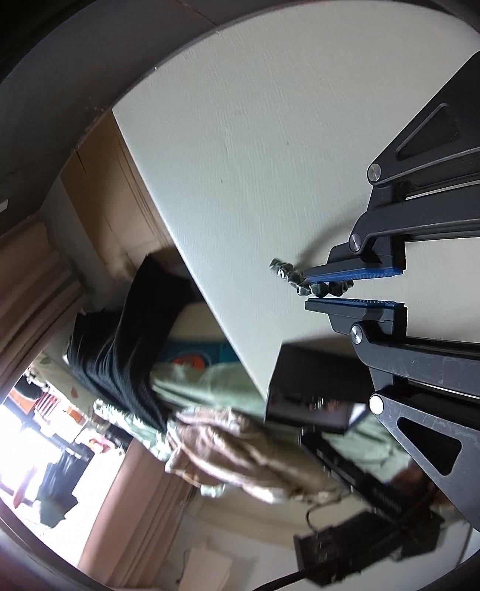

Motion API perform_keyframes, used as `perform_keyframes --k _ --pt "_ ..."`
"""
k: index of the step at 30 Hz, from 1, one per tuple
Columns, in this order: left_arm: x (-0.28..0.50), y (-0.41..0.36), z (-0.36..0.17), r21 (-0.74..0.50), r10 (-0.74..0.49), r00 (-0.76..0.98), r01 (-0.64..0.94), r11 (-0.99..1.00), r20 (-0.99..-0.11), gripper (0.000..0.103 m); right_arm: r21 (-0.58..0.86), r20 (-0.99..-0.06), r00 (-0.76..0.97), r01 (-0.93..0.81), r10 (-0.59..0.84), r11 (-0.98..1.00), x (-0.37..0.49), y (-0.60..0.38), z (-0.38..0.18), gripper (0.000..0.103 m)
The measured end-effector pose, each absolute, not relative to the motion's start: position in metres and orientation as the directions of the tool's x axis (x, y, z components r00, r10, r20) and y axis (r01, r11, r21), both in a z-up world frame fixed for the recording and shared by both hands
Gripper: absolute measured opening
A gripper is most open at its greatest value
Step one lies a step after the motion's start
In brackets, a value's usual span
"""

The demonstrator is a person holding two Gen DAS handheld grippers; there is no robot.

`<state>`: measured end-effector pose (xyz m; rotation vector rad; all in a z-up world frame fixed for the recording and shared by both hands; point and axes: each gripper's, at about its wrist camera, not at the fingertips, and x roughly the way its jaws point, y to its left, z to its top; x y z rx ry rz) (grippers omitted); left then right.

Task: Organize jewelry
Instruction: 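Lower the ring into the box and open the left gripper while the right gripper grasps the grey bead bracelet, then carry the grey bead bracelet into the black box and open the right gripper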

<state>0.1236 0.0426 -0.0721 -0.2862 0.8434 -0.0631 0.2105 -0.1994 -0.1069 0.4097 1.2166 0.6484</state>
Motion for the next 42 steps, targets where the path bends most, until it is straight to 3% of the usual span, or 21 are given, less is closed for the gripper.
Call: perform_keyframes --k 13,14,16,17,18,29,42 --pt "0.127 0.068 -0.083 -0.305 -0.155 0.623 -0.14 0.942 -0.766 0.014 0.72 -0.592 0.194 -0.31 0.782 0.621 0.196 -0.177 -0.076 0.011" --pt "0.128 0.072 -0.085 -0.332 -0.176 0.613 -0.15 0.931 -0.771 0.019 0.73 -0.577 0.191 -0.316 0.794 0.606 0.194 -0.173 -0.074 0.011" --pt "0.127 0.079 -0.087 -0.358 -0.187 0.61 -0.171 0.918 -0.77 0.043 0.743 -0.557 0.184 -0.324 0.81 0.585 0.192 -0.169 -0.07 0.011" --pt "0.126 0.082 -0.085 -0.363 -0.182 0.618 -0.181 0.914 -0.765 0.064 0.75 -0.548 0.179 -0.328 0.817 0.575 0.191 -0.167 -0.069 0.011" --pt "0.124 0.084 -0.084 -0.368 -0.178 0.628 -0.186 0.911 -0.757 0.075 0.753 -0.54 0.176 -0.335 0.823 0.566 0.19 -0.164 -0.067 0.011" --pt "0.108 0.12 -0.072 -0.424 -0.148 0.681 -0.258 0.868 -0.717 0.076 0.806 -0.455 0.099 -0.376 0.885 0.457 0.178 -0.128 -0.064 0.011" --pt "0.102 0.133 -0.068 -0.417 -0.124 0.688 -0.278 0.865 -0.715 0.076 0.778 -0.46 0.104 -0.432 0.882 0.457 0.175 -0.087 -0.061 0.011"
